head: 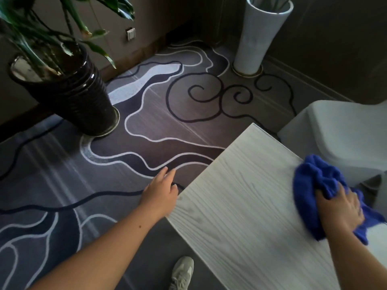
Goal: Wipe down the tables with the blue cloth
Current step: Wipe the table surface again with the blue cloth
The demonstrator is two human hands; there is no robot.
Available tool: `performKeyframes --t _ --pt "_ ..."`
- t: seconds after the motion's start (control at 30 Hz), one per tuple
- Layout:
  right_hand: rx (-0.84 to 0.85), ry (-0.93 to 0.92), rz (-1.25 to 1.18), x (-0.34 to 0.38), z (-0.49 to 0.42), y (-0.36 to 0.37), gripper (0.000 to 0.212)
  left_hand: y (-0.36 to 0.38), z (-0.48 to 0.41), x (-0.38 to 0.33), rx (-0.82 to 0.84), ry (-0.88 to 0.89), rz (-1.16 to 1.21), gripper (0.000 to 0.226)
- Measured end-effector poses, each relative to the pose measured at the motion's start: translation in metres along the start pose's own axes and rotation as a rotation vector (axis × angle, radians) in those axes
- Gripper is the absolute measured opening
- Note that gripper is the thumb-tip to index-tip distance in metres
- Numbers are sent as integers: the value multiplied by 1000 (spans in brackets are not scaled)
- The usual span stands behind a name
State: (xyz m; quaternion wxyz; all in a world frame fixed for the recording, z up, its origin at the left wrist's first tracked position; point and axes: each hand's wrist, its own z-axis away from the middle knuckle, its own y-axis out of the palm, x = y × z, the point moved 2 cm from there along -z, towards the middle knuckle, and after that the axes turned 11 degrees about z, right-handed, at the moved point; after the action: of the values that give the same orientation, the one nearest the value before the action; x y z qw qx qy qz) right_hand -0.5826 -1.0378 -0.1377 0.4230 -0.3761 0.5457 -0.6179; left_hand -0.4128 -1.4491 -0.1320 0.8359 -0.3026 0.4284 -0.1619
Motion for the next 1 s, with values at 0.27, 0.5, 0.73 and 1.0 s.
performKeyframes --t 0.27,0.5,0.73,1.0 --pt "73 390 -30 -156 50 -1 75 67 -2 -80 80 183 -151 57" --pt "12 -314 -65 -41 142 25 68 185 58 -173 185 451 -207 56" --pt "-24 -360 -166 -152 164 37 65 267 115 -212 213 466 -266 52" --pt "-70 283 -164 -567 171 30 69 450 253 -286 364 501 -544 56"
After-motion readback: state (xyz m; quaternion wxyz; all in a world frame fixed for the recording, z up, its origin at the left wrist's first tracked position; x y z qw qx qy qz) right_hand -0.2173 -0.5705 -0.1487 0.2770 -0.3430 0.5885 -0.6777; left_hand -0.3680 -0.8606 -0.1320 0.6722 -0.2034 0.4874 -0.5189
